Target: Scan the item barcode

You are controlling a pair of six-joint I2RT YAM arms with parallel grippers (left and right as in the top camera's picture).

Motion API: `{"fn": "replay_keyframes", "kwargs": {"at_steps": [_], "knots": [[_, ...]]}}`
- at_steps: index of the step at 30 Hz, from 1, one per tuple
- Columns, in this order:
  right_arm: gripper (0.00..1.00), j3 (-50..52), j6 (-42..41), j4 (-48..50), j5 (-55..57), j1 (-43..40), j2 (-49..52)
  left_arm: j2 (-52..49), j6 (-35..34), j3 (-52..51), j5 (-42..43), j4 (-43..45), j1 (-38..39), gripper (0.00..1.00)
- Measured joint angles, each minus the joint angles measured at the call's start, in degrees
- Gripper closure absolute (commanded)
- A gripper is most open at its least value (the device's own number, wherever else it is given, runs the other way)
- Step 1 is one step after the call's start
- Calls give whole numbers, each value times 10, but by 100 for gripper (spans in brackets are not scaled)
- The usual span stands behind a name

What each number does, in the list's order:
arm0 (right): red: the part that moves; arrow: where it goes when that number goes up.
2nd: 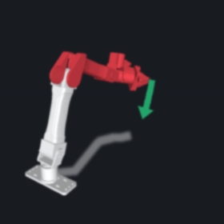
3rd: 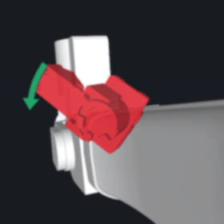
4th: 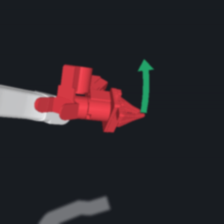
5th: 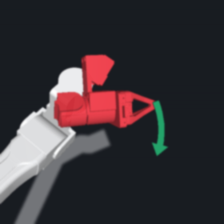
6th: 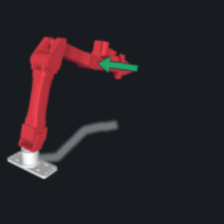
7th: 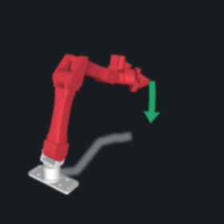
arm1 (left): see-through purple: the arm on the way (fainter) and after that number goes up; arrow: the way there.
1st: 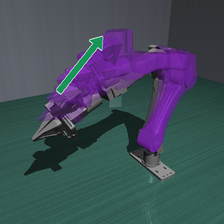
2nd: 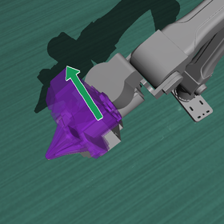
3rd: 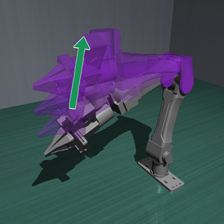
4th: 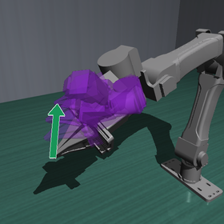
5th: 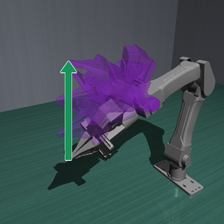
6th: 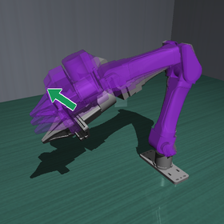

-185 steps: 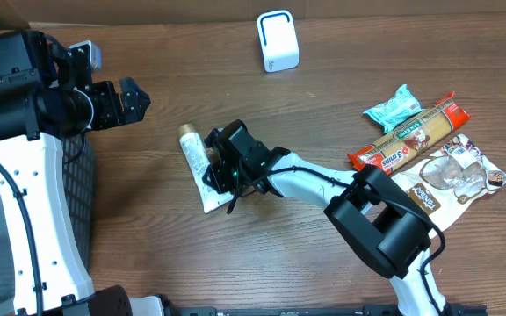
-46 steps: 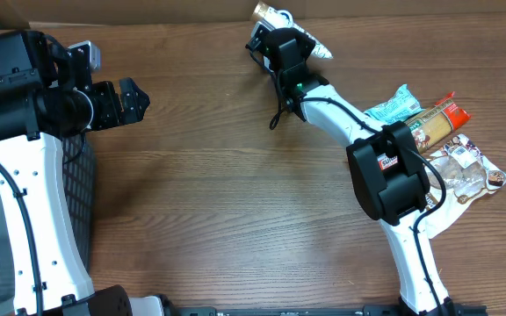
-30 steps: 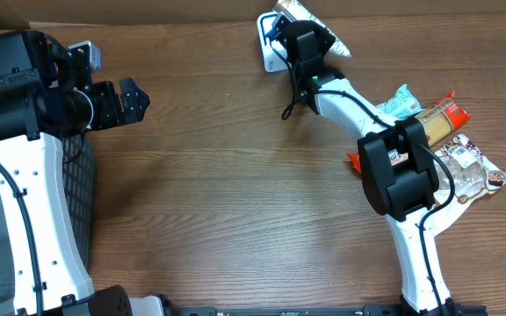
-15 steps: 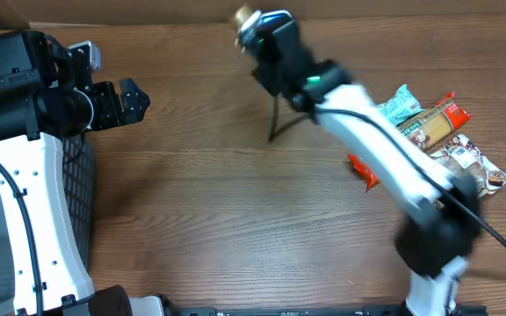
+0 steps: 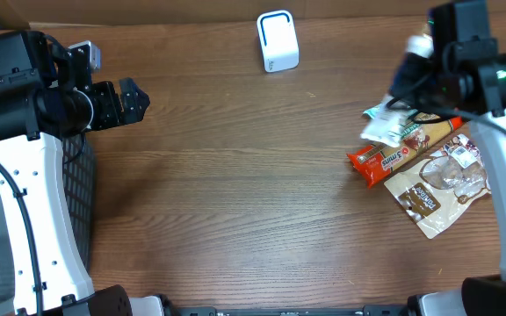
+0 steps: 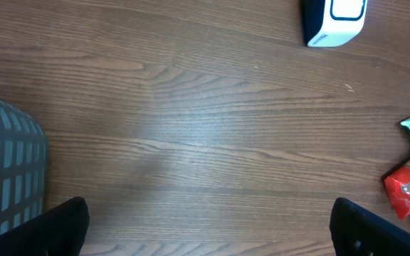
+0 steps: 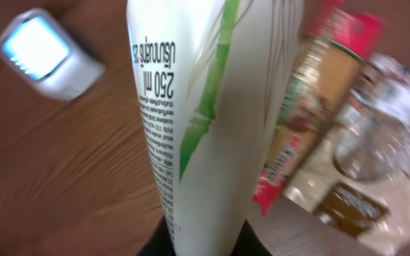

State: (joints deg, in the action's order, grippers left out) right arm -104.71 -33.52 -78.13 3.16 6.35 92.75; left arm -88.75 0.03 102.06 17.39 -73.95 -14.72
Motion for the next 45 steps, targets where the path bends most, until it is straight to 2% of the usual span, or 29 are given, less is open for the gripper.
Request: {"fn": "replay_keyframes", "kwargs": {"at_steps": [3, 6, 11, 14, 15, 17, 18, 19, 23, 27, 29, 30, 31, 32, 35, 40, 45], "knots": [[96, 71, -80, 19, 32, -39, 2, 0, 0, 0, 0, 0, 0, 0], [96, 172, -128, 101, 48, -65, 6, 0, 0, 0, 0, 0, 0, 0], [96, 317, -160, 222, 59, -91, 16, 0, 0, 0, 0, 0, 0, 0], [96, 374, -166, 256, 61, -105, 18, 0, 0, 0, 0, 0, 0, 0], [87, 384, -166, 258, 62, -109, 18, 0, 0, 0, 0, 0, 0, 0], [59, 392, -166, 258, 63, -113, 18, 0, 0, 0, 0, 0, 0, 0], [50, 392, -159, 260, 63, -114, 18, 0, 0, 0, 0, 0, 0, 1], [46, 392, -150, 266, 61, -115, 18, 0, 0, 0, 0, 0, 0, 0], [44, 391, -101, 264, 34, -115, 18, 0, 0, 0, 0, 0, 0, 0], [43, 369, -47, 218, -10, -115, 12, 0, 0, 0, 0, 0, 0, 0], [40, 341, -16, 182, -37, -114, -19, 0, 0, 0, 0, 0, 0, 0], [29, 324, 1, 153, -50, -114, -43, 0, 0, 0, 0, 0, 0, 0], [18, 298, 26, 130, -69, -112, -112, 0, 0, 0, 0, 0, 0, 0], [0, 287, 36, 112, -79, -111, -140, 0, 0, 0, 0, 0, 0, 0], [0, 269, 59, 46, -107, -111, -257, 0, 0, 0, 0, 0, 0, 0], [0, 256, 72, 24, -124, -111, -423, 0, 0, 0, 0, 0, 0, 0], [0, 255, 90, 0, -122, -111, -507, 0, 0, 0, 0, 0, 0, 0]]}}
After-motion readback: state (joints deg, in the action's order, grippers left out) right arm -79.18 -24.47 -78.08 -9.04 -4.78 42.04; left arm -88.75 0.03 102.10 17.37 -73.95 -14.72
